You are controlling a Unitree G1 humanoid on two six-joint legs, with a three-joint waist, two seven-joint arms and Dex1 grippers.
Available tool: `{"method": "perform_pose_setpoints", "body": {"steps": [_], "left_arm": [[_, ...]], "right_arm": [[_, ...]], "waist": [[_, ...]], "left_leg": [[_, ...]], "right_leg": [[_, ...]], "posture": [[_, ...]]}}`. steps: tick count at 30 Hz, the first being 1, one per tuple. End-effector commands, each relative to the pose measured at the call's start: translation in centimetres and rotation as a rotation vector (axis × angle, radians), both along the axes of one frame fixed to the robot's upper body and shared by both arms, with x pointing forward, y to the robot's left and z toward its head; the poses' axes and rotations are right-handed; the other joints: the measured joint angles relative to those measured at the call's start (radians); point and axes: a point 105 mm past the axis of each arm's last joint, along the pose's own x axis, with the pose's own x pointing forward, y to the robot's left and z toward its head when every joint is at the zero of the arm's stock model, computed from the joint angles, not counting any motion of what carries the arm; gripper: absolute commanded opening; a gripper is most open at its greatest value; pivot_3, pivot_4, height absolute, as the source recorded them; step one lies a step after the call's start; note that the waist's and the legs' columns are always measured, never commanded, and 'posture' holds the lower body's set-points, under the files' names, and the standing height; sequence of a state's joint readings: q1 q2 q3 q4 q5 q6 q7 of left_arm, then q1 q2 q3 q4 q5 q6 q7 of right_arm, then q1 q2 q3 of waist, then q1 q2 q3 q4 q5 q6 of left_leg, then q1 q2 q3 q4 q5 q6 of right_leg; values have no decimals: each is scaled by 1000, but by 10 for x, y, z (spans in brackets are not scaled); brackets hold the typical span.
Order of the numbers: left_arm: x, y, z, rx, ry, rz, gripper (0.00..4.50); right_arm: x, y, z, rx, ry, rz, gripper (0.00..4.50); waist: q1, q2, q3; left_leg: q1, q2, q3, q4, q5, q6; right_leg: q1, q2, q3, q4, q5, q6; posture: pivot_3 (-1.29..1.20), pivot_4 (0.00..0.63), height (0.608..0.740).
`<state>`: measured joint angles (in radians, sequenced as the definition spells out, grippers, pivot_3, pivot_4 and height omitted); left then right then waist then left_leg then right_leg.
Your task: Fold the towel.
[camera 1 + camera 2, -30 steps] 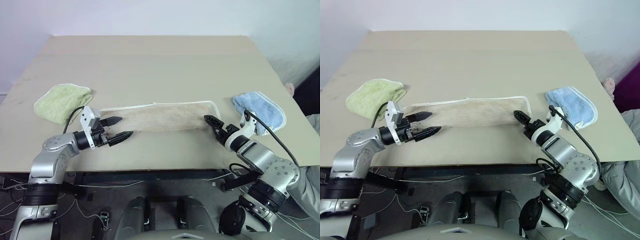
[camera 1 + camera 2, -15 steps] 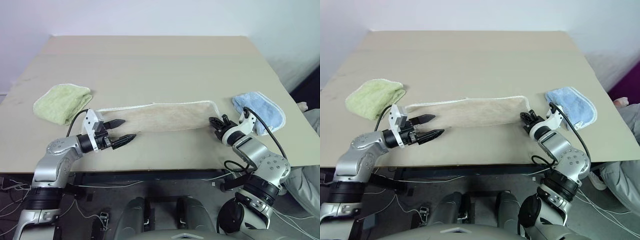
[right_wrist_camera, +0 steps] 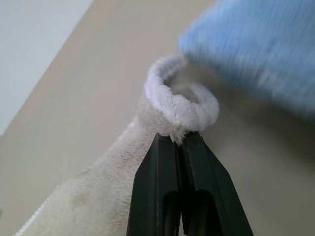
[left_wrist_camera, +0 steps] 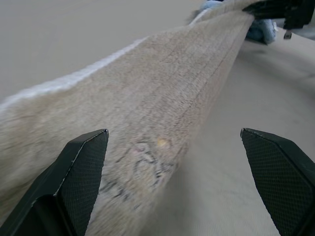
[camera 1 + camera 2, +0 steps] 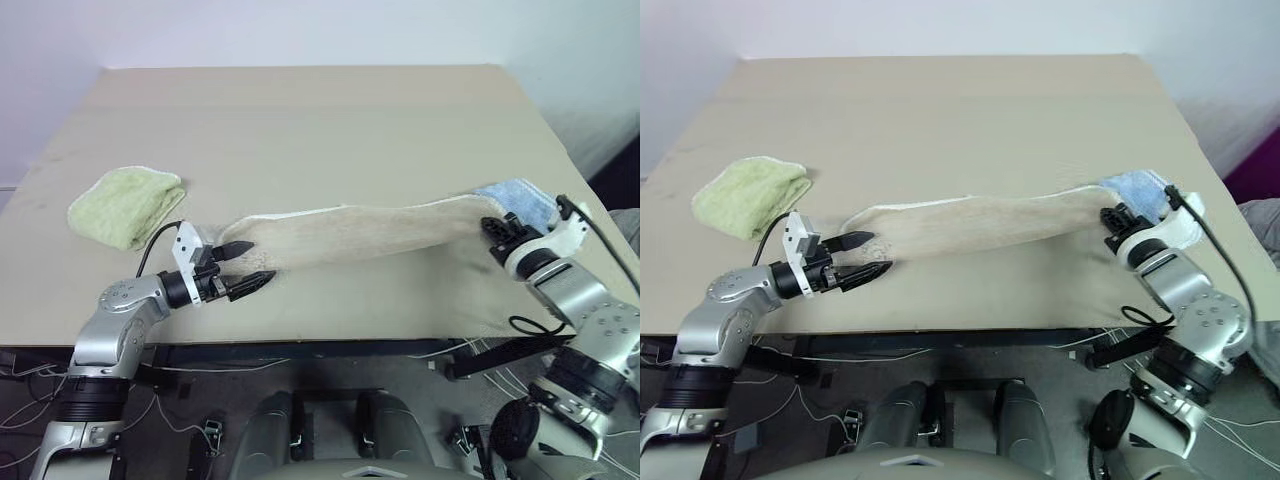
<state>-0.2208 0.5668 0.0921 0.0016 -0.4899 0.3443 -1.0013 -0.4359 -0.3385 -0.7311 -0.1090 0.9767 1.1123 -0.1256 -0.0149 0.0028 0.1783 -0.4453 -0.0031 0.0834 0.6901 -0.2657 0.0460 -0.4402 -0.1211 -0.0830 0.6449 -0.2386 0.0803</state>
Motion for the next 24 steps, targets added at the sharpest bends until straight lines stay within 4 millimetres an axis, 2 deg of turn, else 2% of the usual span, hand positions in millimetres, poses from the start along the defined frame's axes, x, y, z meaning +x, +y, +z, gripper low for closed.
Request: {"method": "perform_pose_setpoints", "body": {"steps": [1,4,7,9,12,16,20,24], "left_arm": [[1,-2,6,2,-36,-11,4500],[1,-3,4,3,-36,-14,4500],[1,-4,4,1,-35,-18,4500],[0,-5,4,0,-35,-20,4500],[0,-7,4,-3,-35,-22,4500],[-1,-9,3,-9,-34,-23,4500],[-1,-10,4,-13,-34,-19,4500],[-3,-10,3,-13,-33,-14,4500]], "right_arm": [[2,19,31,-160,-90,114,8],[5,38,44,-233,-128,203,8],[3,94,62,-433,-199,445,8],[-1,118,63,-511,-218,557,8],[-7,152,45,-677,-192,724,8],[-14,180,13,-806,-165,877,8],[-10,185,-5,-815,-142,891,8],[-6,180,-10,-823,-132,866,8]], "waist": [[-2,1,0],[-1,0,0],[0,1,2],[0,1,2],[4,0,2],[5,-1,2],[4,-1,2],[4,-1,2]], "left_leg": [[0,0,0,0,0,0],[0,1,0,0,0,0],[0,1,1,0,0,0],[0,1,1,0,0,0],[0,1,0,-1,0,0],[-1,1,0,-1,0,1],[-2,1,0,-1,-1,1],[-2,1,0,-1,-1,1]], "right_leg": [[0,0,0,0,0,0],[0,1,0,0,0,1],[-1,1,0,0,1,3],[-1,1,0,0,1,3],[-1,1,0,-1,1,3],[0,1,-1,-5,1,2],[1,1,-1,-7,1,3],[1,1,-1,-7,2,3]], "posture": [[0,150,701],[0,150,701],[0,150,701],[0,150,701],[0,150,701],[0,150,701],[0,150,701],[0,150,701]]}}
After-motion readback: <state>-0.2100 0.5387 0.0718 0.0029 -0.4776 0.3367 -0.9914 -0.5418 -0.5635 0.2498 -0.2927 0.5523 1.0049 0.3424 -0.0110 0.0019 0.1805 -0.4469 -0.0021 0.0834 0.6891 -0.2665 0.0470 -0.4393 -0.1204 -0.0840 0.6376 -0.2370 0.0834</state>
